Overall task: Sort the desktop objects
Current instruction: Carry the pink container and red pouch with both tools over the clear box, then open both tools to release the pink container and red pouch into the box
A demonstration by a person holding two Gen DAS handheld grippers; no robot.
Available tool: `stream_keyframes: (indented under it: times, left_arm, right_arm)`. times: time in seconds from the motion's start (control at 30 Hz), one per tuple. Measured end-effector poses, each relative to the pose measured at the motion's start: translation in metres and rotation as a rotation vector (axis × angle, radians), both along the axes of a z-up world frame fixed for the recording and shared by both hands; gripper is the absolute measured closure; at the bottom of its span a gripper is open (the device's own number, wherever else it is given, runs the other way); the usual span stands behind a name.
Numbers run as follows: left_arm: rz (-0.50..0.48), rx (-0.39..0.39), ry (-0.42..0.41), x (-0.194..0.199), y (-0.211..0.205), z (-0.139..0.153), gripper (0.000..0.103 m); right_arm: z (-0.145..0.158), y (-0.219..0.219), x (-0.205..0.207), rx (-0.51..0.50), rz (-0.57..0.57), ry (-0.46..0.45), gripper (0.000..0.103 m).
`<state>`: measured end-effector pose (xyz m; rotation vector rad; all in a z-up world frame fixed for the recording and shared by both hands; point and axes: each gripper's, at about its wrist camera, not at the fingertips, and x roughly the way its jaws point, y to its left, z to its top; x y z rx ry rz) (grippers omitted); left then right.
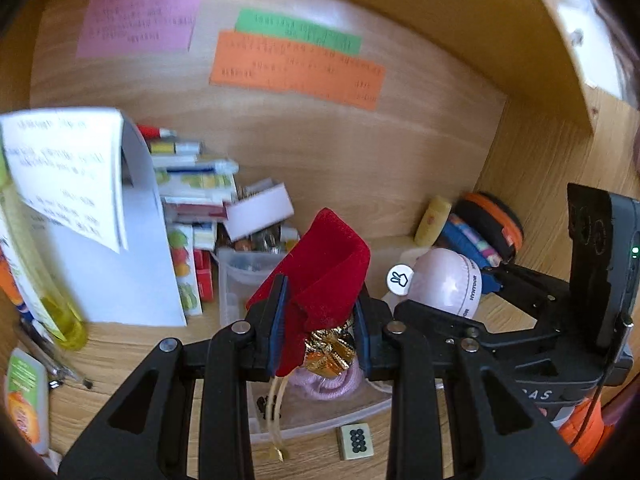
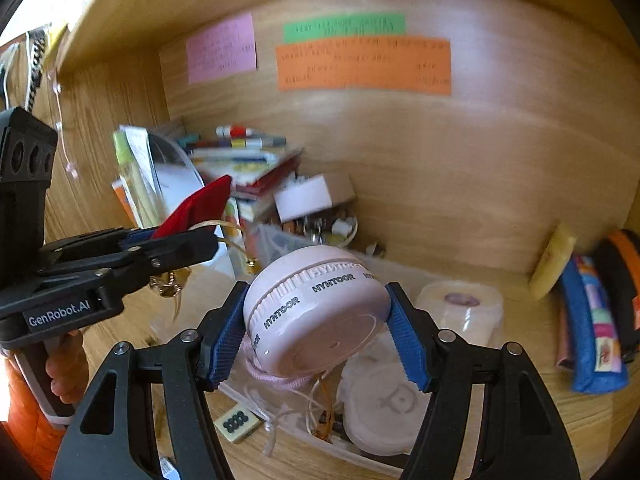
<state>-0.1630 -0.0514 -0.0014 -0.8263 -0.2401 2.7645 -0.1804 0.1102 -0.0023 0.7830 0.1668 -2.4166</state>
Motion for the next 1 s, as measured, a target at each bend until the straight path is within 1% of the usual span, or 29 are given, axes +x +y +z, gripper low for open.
stream_keyframes:
  times: [0.13, 0.3, 0.4, 0.47, 0.6, 0.77, 0.93, 1.0]
  left_arm:
    - [0.004, -0.01, -0.048, -0.009, 0.001, -0.014, 0.074]
    - [0.012, -0.004, -0.096, -0.016, -0.002, -0.027, 0.074]
    - [0.02, -0.016, -0.117, -0.019, -0.001, -0.032, 0.074]
    - [0.018, -0.012, -0.122, -0.019, -0.001, -0.034, 0.074]
    - [0.017, -0.013, -0.128, -0.019, 0.0, -0.034, 0.074]
    - [0.019, 0.012, -0.156, -0.022, -0.004, -0.039, 0.074]
    - [0.01, 0.013, -0.13, -0.017, -0.003, -0.034, 0.072]
    - [0.01, 0.015, -0.124, -0.016, -0.002, -0.033, 0.069]
  right_arm:
    - [-0.014, -0.001, -0.008, 0.019, -0.004, -0.042, 0.04]
    - [-0.023, -0.004, -0.011, 0.031, -0.011, -0.055, 0.04]
    - [-0.029, -0.006, -0.013, 0.05, -0.011, -0.066, 0.04]
    - [-0.033, -0.009, -0.013, 0.074, -0.009, -0.062, 0.04]
    - [-0.038, -0.011, -0.013, 0.088, 0.002, -0.068, 0.04]
    - [-0.044, -0.015, -0.014, 0.116, 0.006, -0.07, 0.04]
    - [-0.046, -0.018, -0.011, 0.132, 0.016, -0.063, 0.04]
    - [-0.048, -0.02, -0.011, 0.142, 0.018, -0.061, 0.04]
